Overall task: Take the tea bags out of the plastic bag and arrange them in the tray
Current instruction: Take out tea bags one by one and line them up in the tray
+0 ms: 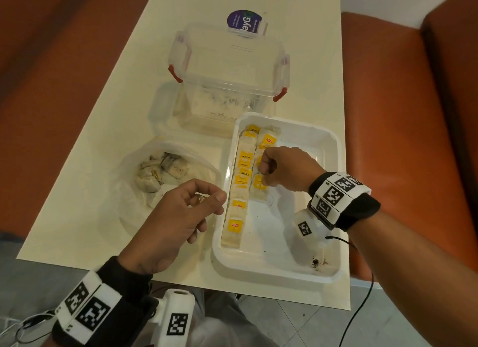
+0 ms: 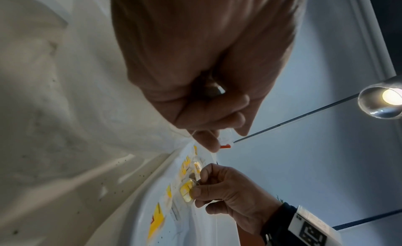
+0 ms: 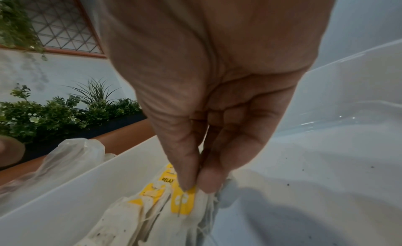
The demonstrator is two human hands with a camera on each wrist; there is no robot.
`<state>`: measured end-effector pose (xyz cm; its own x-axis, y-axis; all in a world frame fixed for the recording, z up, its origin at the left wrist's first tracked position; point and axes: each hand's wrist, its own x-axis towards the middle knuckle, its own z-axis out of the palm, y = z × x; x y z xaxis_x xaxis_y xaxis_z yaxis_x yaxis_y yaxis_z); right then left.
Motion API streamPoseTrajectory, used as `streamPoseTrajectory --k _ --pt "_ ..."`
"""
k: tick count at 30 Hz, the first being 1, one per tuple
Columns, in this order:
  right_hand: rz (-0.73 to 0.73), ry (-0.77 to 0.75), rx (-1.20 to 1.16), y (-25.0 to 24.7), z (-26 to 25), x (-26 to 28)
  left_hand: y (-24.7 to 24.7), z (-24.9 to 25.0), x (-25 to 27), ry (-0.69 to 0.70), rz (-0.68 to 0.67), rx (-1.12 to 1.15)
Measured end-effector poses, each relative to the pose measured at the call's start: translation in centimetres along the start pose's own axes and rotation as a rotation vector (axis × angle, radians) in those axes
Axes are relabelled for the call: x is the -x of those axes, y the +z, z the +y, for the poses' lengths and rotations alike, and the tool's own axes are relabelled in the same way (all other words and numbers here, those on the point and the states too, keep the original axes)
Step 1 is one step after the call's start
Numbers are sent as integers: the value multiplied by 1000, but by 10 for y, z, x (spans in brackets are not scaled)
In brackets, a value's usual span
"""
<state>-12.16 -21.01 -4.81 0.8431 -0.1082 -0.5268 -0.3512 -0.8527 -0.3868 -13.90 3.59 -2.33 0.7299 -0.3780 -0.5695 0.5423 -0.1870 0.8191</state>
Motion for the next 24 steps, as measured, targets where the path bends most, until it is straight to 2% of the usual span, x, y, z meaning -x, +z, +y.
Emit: streamPoseTrajectory --k 3,8,16,21,24 --pt "17 -17 -4 0 1 1 1 -2 0 -33 -8 39" --pt "62 -39 -37 -4 4 2 3 -2 -1 -78 -79 236" --pt "123 -38 -114 -7 15 11 11 -3 -6 -53 -121 285" --pt "145 -92 -318 -7 7 29 22 -2 -12 6 -118 281" --pt "95 -147 -490 -8 -4 47 29 -1 -16 46 -164 235"
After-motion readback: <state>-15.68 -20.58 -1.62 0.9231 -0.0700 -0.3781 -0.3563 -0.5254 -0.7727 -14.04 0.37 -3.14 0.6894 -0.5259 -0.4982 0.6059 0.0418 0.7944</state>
